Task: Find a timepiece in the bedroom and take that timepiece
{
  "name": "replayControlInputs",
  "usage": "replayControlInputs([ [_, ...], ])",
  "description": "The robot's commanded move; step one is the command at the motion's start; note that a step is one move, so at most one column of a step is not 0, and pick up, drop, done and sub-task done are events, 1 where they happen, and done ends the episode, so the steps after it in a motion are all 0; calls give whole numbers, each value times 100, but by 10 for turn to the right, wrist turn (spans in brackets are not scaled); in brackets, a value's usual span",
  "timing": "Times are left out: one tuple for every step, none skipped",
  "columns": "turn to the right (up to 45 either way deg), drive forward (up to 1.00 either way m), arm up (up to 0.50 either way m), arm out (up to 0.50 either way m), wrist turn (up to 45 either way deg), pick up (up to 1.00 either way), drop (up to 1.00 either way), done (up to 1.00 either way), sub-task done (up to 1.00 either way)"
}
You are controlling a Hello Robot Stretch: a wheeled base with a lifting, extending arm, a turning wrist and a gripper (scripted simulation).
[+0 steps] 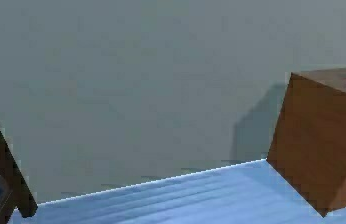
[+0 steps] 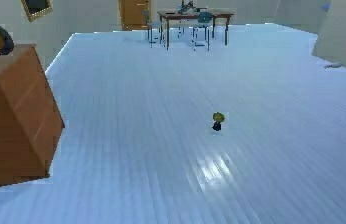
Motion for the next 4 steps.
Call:
replayControlInputs([
  [450,0,0,0,0,0,0,0,0],
  [270,0,0,0,0,0,0,0,0],
  [0,100,0,0,0,0,0,0,0],
  [0,35,0,0,0,0,0,0,0],
])
